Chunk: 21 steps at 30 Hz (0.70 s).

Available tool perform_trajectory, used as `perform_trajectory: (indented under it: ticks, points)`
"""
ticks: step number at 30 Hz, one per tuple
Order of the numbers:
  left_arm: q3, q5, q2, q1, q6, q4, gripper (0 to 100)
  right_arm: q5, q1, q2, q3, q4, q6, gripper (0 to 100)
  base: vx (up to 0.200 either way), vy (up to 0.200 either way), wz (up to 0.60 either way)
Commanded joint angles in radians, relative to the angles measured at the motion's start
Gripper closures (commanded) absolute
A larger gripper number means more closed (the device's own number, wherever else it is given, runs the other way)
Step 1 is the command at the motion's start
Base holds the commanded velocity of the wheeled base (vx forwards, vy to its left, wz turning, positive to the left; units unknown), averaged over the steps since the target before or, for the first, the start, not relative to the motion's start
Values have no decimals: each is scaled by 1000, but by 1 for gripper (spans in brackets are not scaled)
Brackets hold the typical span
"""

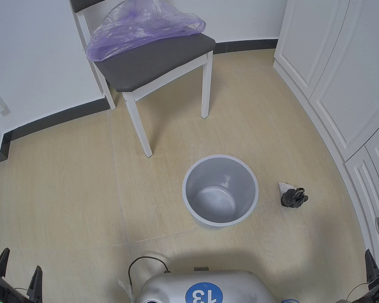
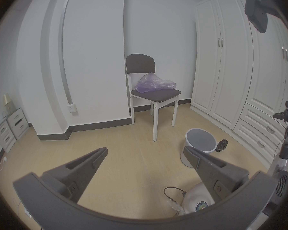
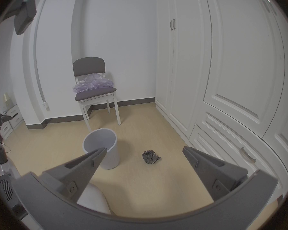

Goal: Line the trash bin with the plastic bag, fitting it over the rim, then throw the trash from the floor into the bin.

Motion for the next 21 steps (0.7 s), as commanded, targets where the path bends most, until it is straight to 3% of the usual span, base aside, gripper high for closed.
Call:
perform_trajectory:
  ticks: [1,14,18,21]
  points:
    - [17,4,-16,-1,-22,-2,0,-1,0,-10,18,0,-9,0,0,0,0]
    - [17,16,-16,-1,-14,-5,0,9,0,-12,18,2,-14,0,0,0,0]
    - [17,-25,-16,-1,64,-15,0,-2,0,-10,18,-2,12,0,0,0,0]
    - [11,-31,-16,1,47,-23,0,-4,0,-12,18,-11,8,0,0,0,0]
